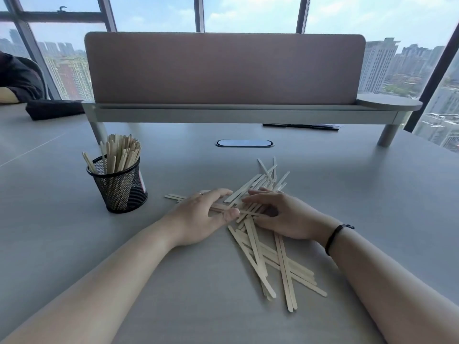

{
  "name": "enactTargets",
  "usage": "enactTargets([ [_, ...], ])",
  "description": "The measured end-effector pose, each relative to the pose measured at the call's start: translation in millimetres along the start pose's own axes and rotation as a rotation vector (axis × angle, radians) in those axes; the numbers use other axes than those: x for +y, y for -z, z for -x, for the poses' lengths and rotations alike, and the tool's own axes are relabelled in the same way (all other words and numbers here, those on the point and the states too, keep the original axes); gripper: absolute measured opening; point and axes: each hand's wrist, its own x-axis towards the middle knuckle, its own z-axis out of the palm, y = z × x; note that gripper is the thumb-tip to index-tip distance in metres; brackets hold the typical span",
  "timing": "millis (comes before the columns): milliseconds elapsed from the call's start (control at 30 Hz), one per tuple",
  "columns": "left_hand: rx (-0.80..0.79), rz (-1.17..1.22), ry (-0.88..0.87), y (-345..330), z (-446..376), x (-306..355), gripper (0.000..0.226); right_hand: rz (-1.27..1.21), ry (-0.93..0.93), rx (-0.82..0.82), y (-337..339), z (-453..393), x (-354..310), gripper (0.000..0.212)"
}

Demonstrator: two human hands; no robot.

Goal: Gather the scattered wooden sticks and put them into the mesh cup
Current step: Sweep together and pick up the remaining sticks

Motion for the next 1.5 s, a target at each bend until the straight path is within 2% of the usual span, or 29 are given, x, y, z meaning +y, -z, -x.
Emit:
enactTargets([
  [133, -0.072, -0.023, -0.001, 1.8, 4.4, 9.6, 0.096, -0.014, -0.031, 0.146, -8.8, -3.8, -10.6, 0.058],
  [233, -0.067, -0.072, 0.022, 0.8, 4.4, 13.2, 0.108, -0.046, 0.01, 0.203, -12.8, -7.0, -16.8, 0.062],
  [300, -0.046, -0.079, 0.04, -1.4, 2.6, 14.0, 0.112, -0.111, 0.009, 0.274, -12.5, -9.3, -15.6, 0.057],
  [400, 0.008, -0.02, 0.043, -4.5, -2.2, 11.1, 0.104, -0.083, -0.051, 0.437, -4.7, -17.3, -1.1, 0.048],
  [533, 0.042, -0.02, 0.061, -6.5, -3.5, 10.1, 0.086, -0.065, -0.238, 0.538, 8.8, -38.7, 32.0, 0.052],
  [600, 0.066, -0.033, 0.055, -7.1, -3.7, 10.6, 0.073, -0.047, -0.263, 0.533, 12.3, -50.1, 42.1, 0.057],
  [700, 0.098, -0.072, 0.014, -7.5, -5.0, 12.2, 0.056, 0.049, -0.199, 0.478, 12.8, -67.4, 49.0, 0.067],
  [833, 0.097, -0.068, -0.016, -6.3, -5.2, 14.4, 0.049, 0.159, -0.117, 0.288, 9.9, -83.2, 48.5, 0.084],
  [1000, 0.087, -0.063, -0.032, -5.7, -8.4, 13.5, 0.046, 0.281, -0.12, 0.1, 6.3, -87.5, 46.7, 0.086],
  [1133, 0.086, -0.042, -0.029, -5.7, -7.5, 13.8, 0.045, 0.31, -0.121, 0.137, 5.8, -81.8, 42.8, 0.08],
  [1333, 0.086, -0.019, -0.017, -5.5, -8.1, 10.6, 0.042, 0.272, -0.185, 0.279, 2.8, -65.5, 38.7, 0.05],
  [1500, 0.141, -0.027, -0.029, -4.6, -5.9, 9.9, 0.034, 0.293, -0.206, 0.348, -3.4, -46.5, 29.4, 0.04],
])
